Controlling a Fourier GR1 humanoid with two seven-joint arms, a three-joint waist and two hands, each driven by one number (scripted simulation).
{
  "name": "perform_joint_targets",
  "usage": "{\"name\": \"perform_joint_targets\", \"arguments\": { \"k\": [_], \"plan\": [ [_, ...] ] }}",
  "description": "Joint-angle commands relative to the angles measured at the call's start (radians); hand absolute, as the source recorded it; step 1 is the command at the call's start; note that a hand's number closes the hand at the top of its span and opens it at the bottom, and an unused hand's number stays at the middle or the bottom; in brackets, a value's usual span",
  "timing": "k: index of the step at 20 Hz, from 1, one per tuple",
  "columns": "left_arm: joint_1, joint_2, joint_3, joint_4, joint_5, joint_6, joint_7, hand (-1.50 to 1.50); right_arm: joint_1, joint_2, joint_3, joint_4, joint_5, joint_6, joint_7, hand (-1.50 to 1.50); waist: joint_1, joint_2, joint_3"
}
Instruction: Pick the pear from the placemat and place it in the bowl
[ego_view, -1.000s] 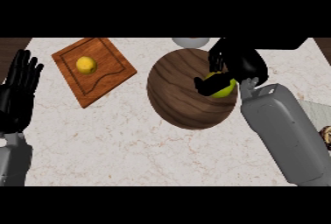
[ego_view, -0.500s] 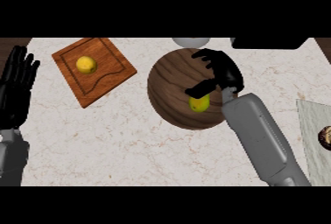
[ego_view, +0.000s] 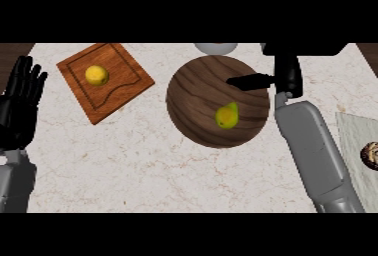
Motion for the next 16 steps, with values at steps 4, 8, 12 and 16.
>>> {"name": "perform_joint_targets", "arguments": {
  "k": [4, 8, 12, 16],
  "plan": [
    [0.056, 0.005, 0.007, -0.042, 0.004, -0.011, 0.006, 0.00, 0.106, -0.129, -0.178, -0.112, -0.148, 0.023, -0.059, -1.50, -0.009, -0.005, 0.000],
    [0.061, -0.006, 0.018, -0.006, 0.017, -0.022, -0.021, 0.00, 0.210, -0.223, -0.290, -0.119, -0.290, 0.142, -0.174, -1.50, -0.015, -0.002, 0.000],
    [0.030, 0.020, 0.017, -0.070, 0.015, -0.011, 0.050, 0.00, 0.272, -0.305, -0.375, -0.133, -0.392, 0.251, -0.227, -1.50, -0.011, -0.004, 0.000],
    [-0.032, -0.026, -0.019, -0.019, -0.036, 0.054, 0.058, 0.00, 0.335, -0.357, -0.448, -0.045, -0.464, 0.336, -0.379, -1.50, -0.014, 0.000, 0.001]
  ]
}}
